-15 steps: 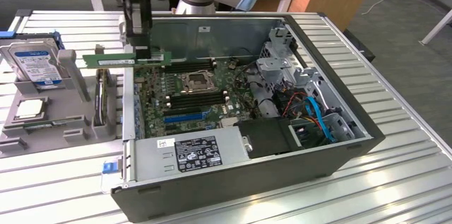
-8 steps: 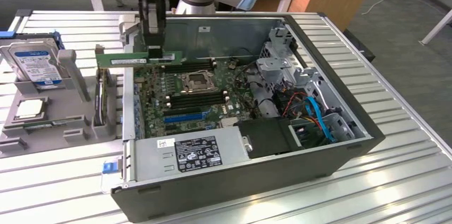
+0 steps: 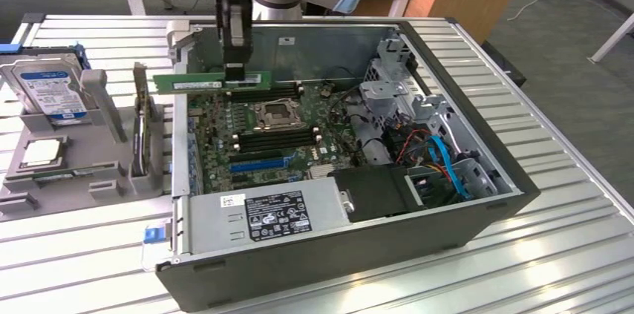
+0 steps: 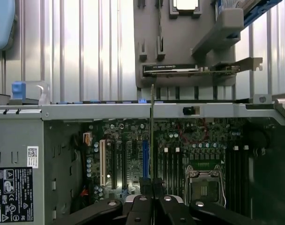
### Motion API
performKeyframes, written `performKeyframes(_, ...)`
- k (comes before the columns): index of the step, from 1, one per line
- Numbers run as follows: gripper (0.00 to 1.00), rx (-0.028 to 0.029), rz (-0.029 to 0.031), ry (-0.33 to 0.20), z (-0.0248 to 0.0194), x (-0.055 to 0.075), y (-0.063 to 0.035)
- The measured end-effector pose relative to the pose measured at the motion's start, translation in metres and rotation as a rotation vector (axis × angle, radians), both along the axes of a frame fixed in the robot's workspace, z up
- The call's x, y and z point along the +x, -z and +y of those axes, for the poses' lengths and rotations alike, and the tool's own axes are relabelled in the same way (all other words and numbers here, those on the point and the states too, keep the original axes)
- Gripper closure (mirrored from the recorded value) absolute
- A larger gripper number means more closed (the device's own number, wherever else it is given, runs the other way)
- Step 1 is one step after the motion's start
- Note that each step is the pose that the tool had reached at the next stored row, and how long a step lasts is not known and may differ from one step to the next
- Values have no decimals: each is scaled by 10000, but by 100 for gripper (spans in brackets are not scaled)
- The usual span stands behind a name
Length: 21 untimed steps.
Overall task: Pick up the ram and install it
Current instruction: 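Pick up the ram and move it above insertion slot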
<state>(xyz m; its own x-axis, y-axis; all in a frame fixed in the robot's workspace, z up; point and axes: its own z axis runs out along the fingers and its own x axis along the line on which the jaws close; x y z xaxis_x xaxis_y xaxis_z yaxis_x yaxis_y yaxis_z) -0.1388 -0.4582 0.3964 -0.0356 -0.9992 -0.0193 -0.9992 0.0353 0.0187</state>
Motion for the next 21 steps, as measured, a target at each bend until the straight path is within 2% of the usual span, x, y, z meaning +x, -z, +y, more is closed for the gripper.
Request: performKeyframes(21, 88, 0, 0, -2, 0, 507, 0)
